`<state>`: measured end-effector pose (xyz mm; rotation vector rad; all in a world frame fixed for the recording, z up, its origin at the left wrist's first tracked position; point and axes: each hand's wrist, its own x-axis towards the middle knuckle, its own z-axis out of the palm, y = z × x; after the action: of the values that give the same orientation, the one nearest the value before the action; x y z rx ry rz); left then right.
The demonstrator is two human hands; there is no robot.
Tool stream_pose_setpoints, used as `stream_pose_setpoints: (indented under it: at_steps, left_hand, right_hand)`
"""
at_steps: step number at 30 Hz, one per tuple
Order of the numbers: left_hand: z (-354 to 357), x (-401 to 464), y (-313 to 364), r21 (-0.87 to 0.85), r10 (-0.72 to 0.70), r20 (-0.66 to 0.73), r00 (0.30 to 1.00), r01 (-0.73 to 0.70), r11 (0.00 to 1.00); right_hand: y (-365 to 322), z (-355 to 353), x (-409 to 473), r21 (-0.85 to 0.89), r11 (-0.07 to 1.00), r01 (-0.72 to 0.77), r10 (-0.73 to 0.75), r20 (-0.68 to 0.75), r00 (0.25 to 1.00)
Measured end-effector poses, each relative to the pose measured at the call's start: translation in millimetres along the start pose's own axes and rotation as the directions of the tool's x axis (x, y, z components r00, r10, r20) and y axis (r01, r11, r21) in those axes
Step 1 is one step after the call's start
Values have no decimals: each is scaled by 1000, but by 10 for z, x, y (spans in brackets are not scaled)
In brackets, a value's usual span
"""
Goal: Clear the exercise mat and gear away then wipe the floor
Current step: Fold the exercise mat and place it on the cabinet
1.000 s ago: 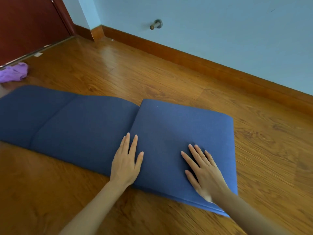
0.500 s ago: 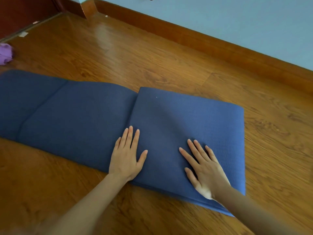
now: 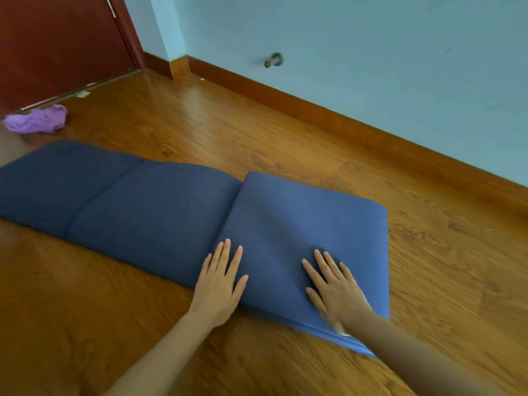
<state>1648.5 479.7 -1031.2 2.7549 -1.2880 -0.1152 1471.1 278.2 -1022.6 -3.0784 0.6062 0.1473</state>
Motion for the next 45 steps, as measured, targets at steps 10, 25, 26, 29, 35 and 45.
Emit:
stream_pose_setpoints:
  at_steps: [10,25,26,29,35,45]
  left_hand:
    - [-78,-507,-340,1,67,-1,998,-67,998]
    - [122,-228,-380,-53,43,-6,999,-43,998]
    - [115,-214,-386,-70,38,-2,999,-38,997]
    - [116,-199,-372,-145,-15,11,1000,17,989]
    - [180,-242,-377,-219,-63,-6,998,60,974]
    - [34,-281,-260,-239,-115,65,991,128,963]
  right_hand:
    - [-455,-295,75,60,992,111,-106,-76,991]
    - [-810,321,83,40,955,294,-286,-138,948]
    - [-807,334,86,47,956,291,-282,-139,949]
    - [-799,321,87,57,958,283,-273,-135,952]
    - [-814,353,93,-5,948,317,-310,-228,923]
    - [-1271,288,258,-102,991,83,-98,-148,984]
